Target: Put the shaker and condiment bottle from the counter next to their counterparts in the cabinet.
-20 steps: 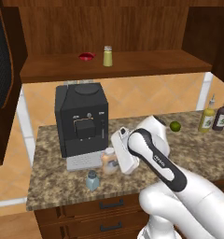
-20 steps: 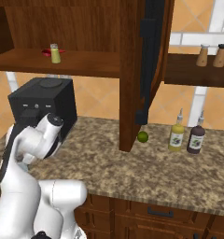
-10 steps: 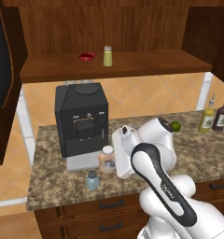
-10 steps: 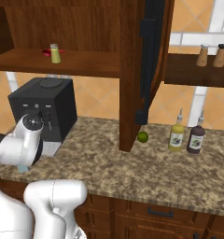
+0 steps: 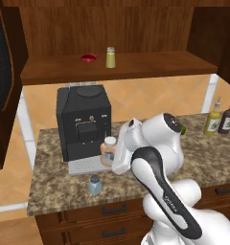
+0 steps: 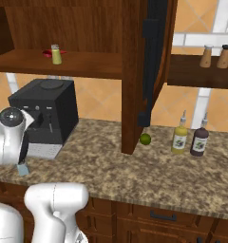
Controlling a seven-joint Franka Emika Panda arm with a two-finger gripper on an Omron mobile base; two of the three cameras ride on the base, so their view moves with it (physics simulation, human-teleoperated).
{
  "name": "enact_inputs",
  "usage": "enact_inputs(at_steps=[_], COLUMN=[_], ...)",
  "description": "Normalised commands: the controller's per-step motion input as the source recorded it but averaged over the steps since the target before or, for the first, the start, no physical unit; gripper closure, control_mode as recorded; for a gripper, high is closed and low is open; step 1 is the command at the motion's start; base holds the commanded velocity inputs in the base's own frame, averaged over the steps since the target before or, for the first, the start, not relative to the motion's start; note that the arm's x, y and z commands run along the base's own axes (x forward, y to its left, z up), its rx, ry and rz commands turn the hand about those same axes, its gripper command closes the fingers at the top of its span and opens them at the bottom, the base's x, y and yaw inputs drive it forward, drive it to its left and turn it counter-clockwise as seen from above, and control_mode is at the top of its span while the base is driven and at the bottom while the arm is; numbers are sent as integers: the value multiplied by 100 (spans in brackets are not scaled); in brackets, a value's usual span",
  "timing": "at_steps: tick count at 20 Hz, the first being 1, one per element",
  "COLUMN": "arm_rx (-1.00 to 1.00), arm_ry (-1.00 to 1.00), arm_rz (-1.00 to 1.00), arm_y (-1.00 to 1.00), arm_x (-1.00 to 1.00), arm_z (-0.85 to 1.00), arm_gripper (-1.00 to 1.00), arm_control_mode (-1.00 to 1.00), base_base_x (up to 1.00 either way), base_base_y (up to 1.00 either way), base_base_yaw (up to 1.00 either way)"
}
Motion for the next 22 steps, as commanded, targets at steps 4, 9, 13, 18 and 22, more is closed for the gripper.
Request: enact_inputs(at_steps=[4, 9, 13, 18, 22], arm_rx=[12, 7, 7, 6, 0], arm_ry=[0, 0, 0, 1, 0], arm_rz=[-32, -36, -35, -29, -16], arm_y=[0, 1, 1, 1, 0], arm_x=[-3, -2, -3, -1, 0], arm_z=[49, 43, 44, 46, 46], arm_gripper=[100, 100, 100, 100, 100], arm_control_mode=[-100, -100, -100, -100, -100], base_base_x=[0, 0, 0, 0, 0], base_base_y=[0, 0, 0, 0, 0], base_base_yaw=[0, 0, 0, 0, 0])
